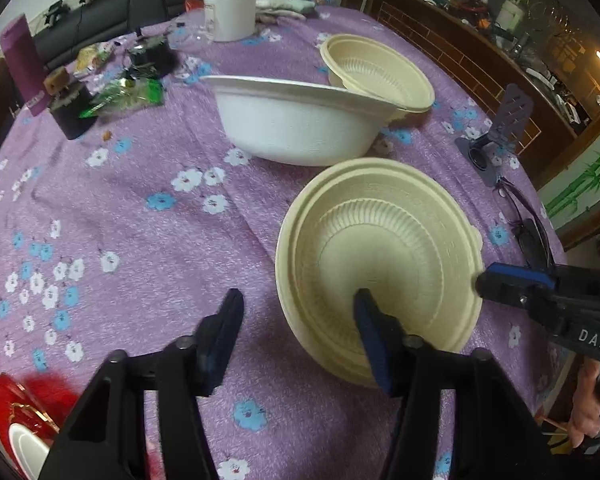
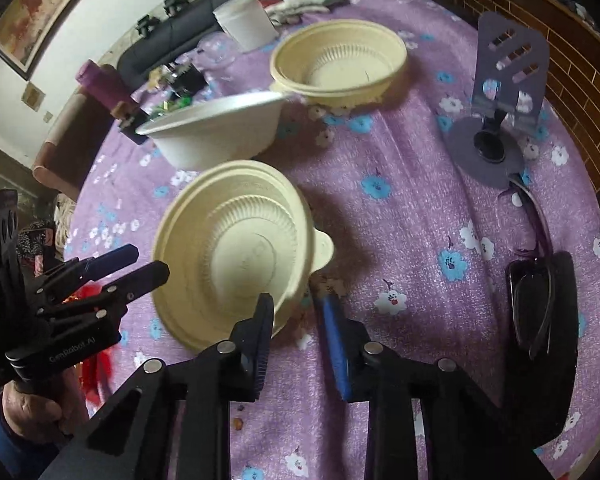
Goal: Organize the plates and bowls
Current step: 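Grasp the rim of the large beige bowl with the left gripper, then lift the beige bowl with the left gripper and carry it over the plate stack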
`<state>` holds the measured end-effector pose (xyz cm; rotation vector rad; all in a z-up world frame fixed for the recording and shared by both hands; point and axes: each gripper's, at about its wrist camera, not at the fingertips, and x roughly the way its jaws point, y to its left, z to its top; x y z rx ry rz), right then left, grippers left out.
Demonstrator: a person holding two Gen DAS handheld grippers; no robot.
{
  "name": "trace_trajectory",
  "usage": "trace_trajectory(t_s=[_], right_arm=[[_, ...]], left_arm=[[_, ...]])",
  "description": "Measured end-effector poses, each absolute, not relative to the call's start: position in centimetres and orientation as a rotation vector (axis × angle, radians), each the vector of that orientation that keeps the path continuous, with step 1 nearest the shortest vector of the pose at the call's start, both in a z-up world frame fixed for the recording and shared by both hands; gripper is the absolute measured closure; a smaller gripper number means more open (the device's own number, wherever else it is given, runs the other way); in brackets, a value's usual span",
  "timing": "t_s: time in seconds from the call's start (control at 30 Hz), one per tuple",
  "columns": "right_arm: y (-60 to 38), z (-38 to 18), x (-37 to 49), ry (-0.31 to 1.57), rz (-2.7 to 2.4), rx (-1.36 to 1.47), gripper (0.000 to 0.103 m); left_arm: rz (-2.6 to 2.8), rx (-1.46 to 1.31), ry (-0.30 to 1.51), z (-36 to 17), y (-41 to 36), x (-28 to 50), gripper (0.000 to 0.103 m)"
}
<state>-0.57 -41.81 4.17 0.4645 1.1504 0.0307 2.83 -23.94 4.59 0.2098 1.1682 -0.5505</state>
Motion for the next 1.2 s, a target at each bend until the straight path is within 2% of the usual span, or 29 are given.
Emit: trace_trajectory(t_s=[0.07, 0.1, 0.43, 0.63, 0.93, 1.03, 1.2], right_arm=[[-41.6, 3.9, -0.4, 1.159, 0.043, 0.459, 0.087], [-41.5, 3.7, -0.3, 1.165, 0.043, 0.450, 0.089], [-40.9, 4.5, -1.1, 1.180, 0.058, 0.430, 0.092], [-39.0, 5.6, -3.5, 1.223, 0.140, 0.411, 0.092], [-35.9, 4.2, -5.6, 1.316, 0.249, 0.437, 0.092], [-35.2, 4.1, -5.3, 1.297, 0.233, 0.417, 0.092], [-34.2, 3.9, -5.1, 1.279, 0.199, 0.345, 0.091]], left_arm=[[-0.562, 0.218, 1.181, 4.2, -24.3, 2.9, 0.085], [-0.567, 0.224, 1.185, 4.0, -24.5, 2.8, 0.087], [-0.543, 0.307, 1.101, 5.8, -24.0, -0.2, 0.086], [-0.516, 0.288, 1.119, 6.8, -21.1, -3.4, 0.086], [-0.451, 0.256, 1.207, 4.8, -17.5, -6.3, 0.086], [-0.426, 0.290, 1.166, 4.5, -17.3, -6.4, 0.082], [-0.407, 0.347, 1.119, 4.0, -17.7, -6.6, 0.081]])
